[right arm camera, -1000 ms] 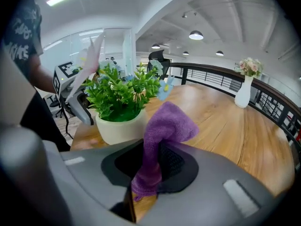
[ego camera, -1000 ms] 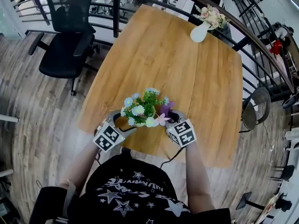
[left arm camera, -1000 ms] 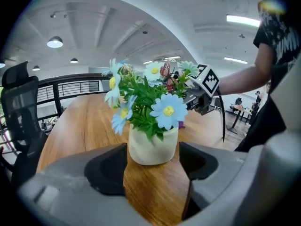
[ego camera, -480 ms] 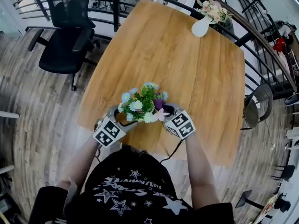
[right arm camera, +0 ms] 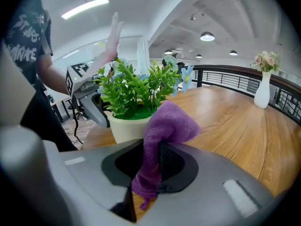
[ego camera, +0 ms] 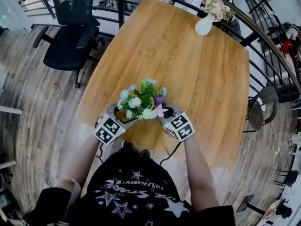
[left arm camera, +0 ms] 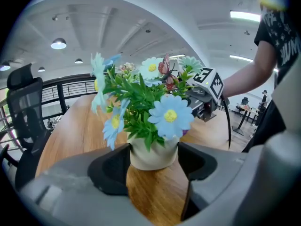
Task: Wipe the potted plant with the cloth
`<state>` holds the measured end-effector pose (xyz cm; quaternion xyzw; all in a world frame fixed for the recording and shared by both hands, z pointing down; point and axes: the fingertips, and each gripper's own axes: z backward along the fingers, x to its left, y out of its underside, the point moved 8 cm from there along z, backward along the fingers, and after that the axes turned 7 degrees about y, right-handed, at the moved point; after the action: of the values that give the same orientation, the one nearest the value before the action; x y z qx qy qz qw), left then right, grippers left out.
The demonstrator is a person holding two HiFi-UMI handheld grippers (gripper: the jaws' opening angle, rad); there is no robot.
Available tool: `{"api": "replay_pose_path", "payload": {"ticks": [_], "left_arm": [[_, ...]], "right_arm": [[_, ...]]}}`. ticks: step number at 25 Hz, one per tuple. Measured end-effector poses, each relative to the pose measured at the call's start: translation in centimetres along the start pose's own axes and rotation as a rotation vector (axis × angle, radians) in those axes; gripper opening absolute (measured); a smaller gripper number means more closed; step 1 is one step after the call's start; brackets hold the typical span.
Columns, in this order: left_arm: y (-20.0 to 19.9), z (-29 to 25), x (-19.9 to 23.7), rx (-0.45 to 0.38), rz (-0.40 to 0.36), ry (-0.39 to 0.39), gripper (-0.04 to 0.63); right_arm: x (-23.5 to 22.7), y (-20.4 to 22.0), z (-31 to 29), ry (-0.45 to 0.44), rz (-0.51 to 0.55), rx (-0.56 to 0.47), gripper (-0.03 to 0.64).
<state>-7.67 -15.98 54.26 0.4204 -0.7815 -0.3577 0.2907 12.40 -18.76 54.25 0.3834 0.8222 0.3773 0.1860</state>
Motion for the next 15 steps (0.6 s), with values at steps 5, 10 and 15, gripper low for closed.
{"api": "replay_pose_path", "payload": {"ticks": [5,10,15], "left_arm": [[-0.2,-0.3,-0.5,-0.014,0.039,-0.05,0.33],[-0.1,-0.5,-0.8,-0.021,0.091,-0.112,0.33],[-0.4,-0.8,-1.4,-0.03,0.149,-0.178,0.33]], "right_arm": [[1.3,0.5,0.4,-0.019,-0.022,0.007,0.077],[3.0,0.7,0.0,-0.026,-0.061,-0.001,0.08],[4.3,0.6,0.1,-0.027,-0.095,-0.008,0.08]]}}
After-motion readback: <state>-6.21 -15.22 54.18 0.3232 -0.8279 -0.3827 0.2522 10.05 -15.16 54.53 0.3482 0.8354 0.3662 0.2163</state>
